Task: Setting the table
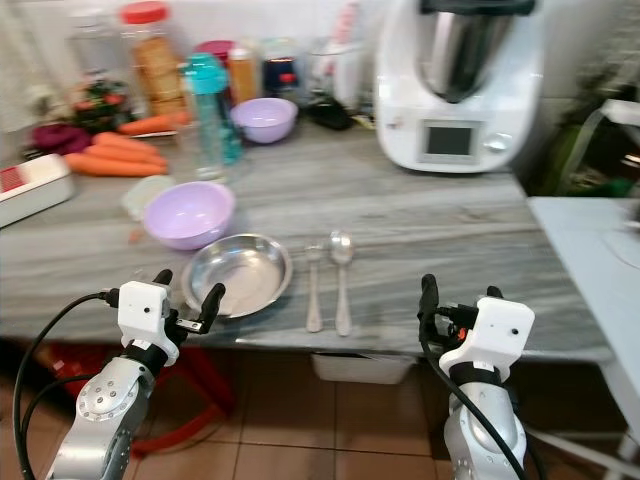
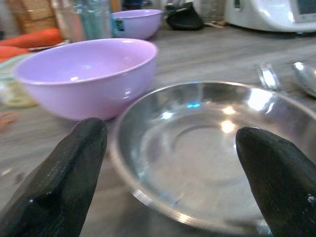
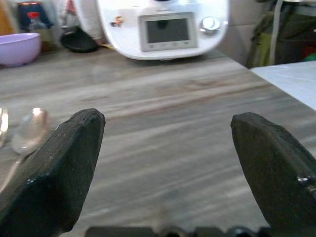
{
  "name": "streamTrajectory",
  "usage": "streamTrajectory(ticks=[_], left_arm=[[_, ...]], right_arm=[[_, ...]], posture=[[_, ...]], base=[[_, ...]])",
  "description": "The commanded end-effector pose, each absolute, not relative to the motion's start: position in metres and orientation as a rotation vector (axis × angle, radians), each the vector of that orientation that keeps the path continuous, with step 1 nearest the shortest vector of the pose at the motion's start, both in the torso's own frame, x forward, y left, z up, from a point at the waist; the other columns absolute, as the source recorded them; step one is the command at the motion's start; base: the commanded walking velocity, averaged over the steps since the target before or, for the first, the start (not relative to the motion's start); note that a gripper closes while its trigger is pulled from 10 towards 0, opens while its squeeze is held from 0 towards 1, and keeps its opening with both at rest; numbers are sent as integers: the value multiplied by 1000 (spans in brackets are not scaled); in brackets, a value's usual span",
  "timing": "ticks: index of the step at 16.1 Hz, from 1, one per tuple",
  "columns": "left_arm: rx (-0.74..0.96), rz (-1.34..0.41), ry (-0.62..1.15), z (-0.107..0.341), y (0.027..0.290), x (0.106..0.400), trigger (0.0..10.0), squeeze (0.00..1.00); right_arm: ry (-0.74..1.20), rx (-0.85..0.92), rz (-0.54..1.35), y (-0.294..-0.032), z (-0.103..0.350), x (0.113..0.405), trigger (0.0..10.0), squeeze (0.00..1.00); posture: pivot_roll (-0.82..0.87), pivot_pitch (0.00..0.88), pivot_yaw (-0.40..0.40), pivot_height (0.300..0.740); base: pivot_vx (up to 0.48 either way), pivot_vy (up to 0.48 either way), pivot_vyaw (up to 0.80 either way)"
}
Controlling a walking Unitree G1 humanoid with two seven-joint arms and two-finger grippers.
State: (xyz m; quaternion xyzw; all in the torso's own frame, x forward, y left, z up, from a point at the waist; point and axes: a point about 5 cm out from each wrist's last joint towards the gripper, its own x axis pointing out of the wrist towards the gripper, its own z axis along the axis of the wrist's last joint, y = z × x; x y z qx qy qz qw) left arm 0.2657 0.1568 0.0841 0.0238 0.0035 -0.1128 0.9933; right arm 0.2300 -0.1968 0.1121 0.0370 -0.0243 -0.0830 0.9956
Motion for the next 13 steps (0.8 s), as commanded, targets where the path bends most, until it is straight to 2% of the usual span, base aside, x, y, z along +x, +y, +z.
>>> streamTrajectory(ticks=[1, 2, 13], left_arm=[[60, -216, 14, 83, 160, 266, 10000, 0], [63, -215, 14, 83, 160, 267, 10000, 0], [75, -216, 18, 84, 159, 267, 10000, 0]], right_arm=[[-49, 85, -146, -192, 111, 230, 10000, 0], [-47, 85, -145, -191, 110, 229, 10000, 0], [-38, 105, -151, -189, 106, 231, 10000, 0]], posture=[[-22, 0, 32, 740], [-22, 0, 32, 740], [-16, 0, 39, 740]], base=[[0, 0, 0], [0, 0, 0], [-272, 0, 0]])
